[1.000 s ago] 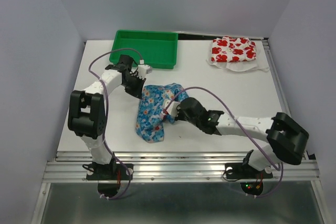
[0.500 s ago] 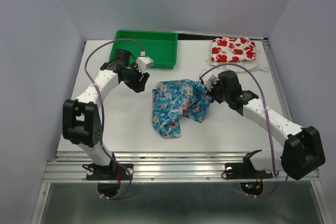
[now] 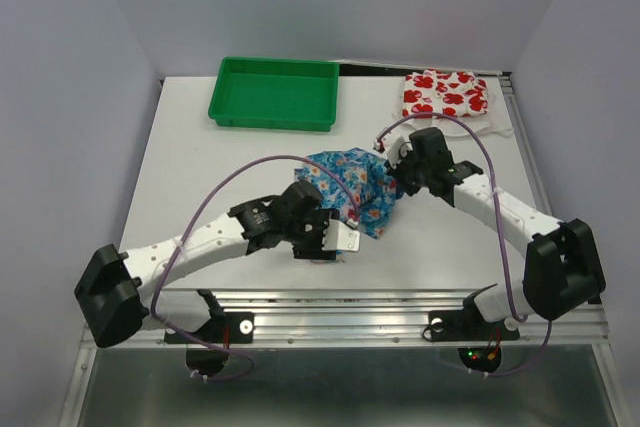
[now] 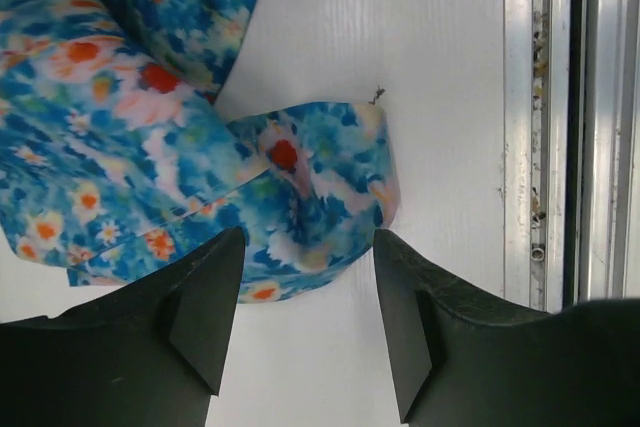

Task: Fold and stack the skirts
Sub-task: Flatten the skirt out

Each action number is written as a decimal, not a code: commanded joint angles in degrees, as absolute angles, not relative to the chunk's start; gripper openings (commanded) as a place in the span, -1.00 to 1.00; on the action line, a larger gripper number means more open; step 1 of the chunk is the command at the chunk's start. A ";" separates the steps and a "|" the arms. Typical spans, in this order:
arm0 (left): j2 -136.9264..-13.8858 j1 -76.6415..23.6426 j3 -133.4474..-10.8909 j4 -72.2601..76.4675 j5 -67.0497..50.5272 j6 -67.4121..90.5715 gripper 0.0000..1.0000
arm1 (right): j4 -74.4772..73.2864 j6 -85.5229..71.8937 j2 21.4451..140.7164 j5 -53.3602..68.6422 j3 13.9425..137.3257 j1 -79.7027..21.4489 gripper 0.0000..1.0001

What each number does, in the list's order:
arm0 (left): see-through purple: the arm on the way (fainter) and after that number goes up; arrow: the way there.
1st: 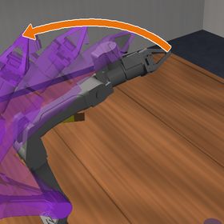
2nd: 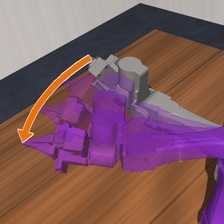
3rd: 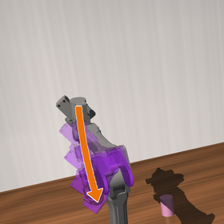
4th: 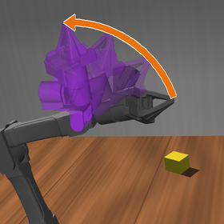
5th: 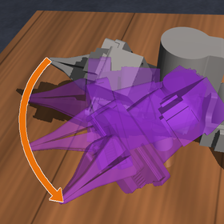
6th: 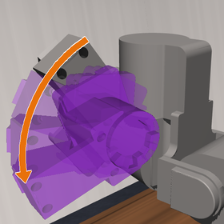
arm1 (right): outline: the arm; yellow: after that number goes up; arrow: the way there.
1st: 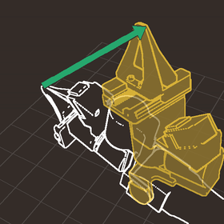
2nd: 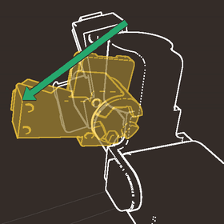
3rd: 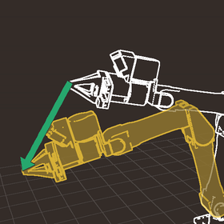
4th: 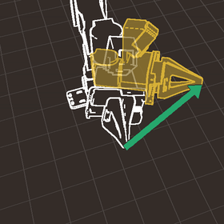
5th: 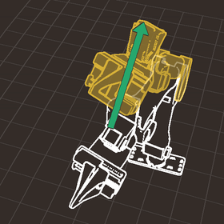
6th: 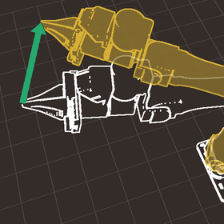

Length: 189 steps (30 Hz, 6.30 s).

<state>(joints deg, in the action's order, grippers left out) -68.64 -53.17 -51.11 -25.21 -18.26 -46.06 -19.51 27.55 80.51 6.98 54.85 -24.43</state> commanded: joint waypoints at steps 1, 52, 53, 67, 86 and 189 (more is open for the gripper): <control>-70.65 -59.48 -47.21 -11.47 -8.30 -46.67 0.28 | -19.51 24.79 79.19 9.93 53.62 -23.64 -0.99; -104.95 -59.16 -71.19 -31.20 -25.31 -55.20 -1.00 | -20.21 21.71 78.67 15.91 53.00 -22.59 -0.88; -103.72 -58.45 -71.71 -31.72 -26.01 -54.67 -1.00 | -20.21 21.62 78.14 15.82 53.09 -22.59 -0.82; -94.13 -42.54 -98.43 -45.61 -42.09 -44.65 -1.00 | -28.01 30.39 71.81 24.16 63.44 -22.06 0.82; -96.59 -39.55 -101.69 -46.84 -53.96 -43.50 -1.00 | -33.41 43.68 67.59 43.77 67.86 -23.99 1.00; -78.50 -20.92 -79.05 -40.86 -42.29 -49.27 0.36 | -5.10 40.18 65.47 9.68 58.17 -35.51 -0.99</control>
